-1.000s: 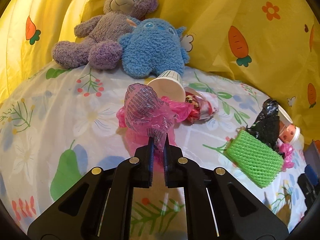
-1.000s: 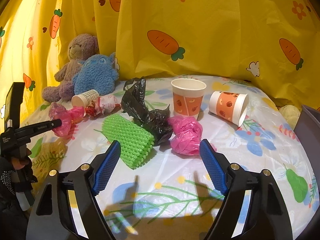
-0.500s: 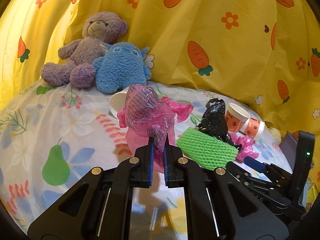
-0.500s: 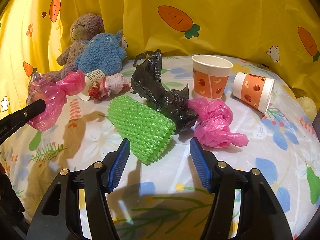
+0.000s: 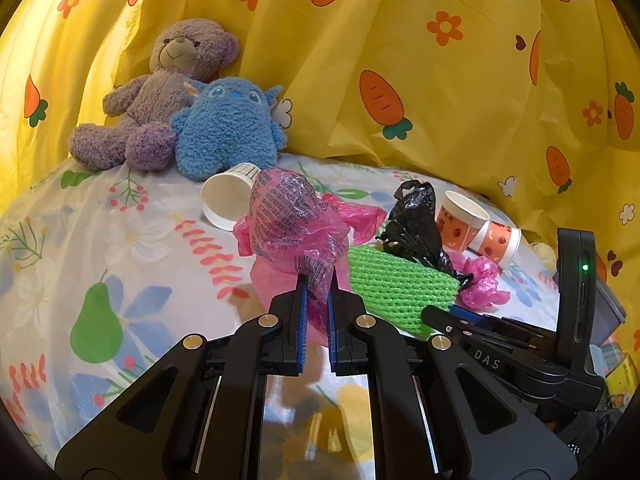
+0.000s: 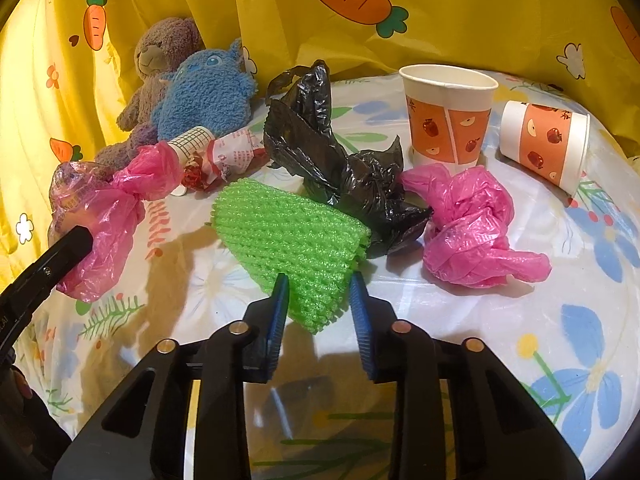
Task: Collect trash
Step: 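Grasp the pink bag with the left tool while the right tool grasps the green foam net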
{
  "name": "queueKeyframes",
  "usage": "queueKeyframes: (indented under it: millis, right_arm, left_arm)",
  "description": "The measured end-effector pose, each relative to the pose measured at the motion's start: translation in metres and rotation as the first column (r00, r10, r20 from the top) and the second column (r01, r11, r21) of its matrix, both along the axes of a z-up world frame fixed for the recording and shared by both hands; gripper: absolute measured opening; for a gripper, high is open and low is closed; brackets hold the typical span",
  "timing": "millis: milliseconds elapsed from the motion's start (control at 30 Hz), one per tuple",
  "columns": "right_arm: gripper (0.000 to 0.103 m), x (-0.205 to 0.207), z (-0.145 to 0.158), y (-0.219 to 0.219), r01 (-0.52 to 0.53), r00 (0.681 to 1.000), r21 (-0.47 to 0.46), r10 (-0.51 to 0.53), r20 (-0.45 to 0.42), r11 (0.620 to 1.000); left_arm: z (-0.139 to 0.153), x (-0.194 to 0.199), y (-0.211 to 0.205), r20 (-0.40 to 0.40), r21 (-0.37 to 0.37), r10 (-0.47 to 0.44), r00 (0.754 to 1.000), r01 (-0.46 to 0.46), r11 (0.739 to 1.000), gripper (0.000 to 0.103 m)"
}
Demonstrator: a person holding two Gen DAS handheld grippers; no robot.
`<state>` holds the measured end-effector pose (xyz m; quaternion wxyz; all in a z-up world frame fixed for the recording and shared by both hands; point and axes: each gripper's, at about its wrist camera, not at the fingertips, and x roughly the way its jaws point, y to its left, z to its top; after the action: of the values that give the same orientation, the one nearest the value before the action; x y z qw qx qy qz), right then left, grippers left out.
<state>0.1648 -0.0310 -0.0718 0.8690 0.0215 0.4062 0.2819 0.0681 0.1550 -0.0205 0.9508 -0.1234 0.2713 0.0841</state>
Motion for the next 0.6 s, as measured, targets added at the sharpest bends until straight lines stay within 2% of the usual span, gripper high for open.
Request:
queueKeyframes:
  millis: [100, 267, 467, 600]
  right_arm:
    - [0.013, -0.008, 0.005, -0.002, -0.014, 0.999, 0.002, 0.014, 0.036, 1.000]
    - [0.011, -0.034, 0.023, -0.020, 0.001, 0.990, 0.012, -0.003, 0.144, 1.000]
    - [0.011, -0.070, 0.047, -0.054, 0.061, 0.957, 0.035, -0.068, 0.281, 0.998]
    - [0.011, -0.087, 0.053, -0.076, 0.102, 0.939, 0.044, -0.111, 0.326, 0.994]
  left_arm:
    - [0.000, 0.000, -0.001, 0.000, 0.000, -0.001, 1.000, 0.001, 1.000, 0.007]
    - [0.000, -0.002, -0.003, 0.002, 0.001, -0.006, 1.000, 0.006, 1.000, 0.007]
    - [0.003, -0.007, -0.011, 0.011, 0.006, -0.018, 1.000, 0.018, 1.000, 0.007]
    - [0.006, -0.010, -0.020, 0.014, 0.012, -0.027, 1.000, 0.027, 1.000, 0.007]
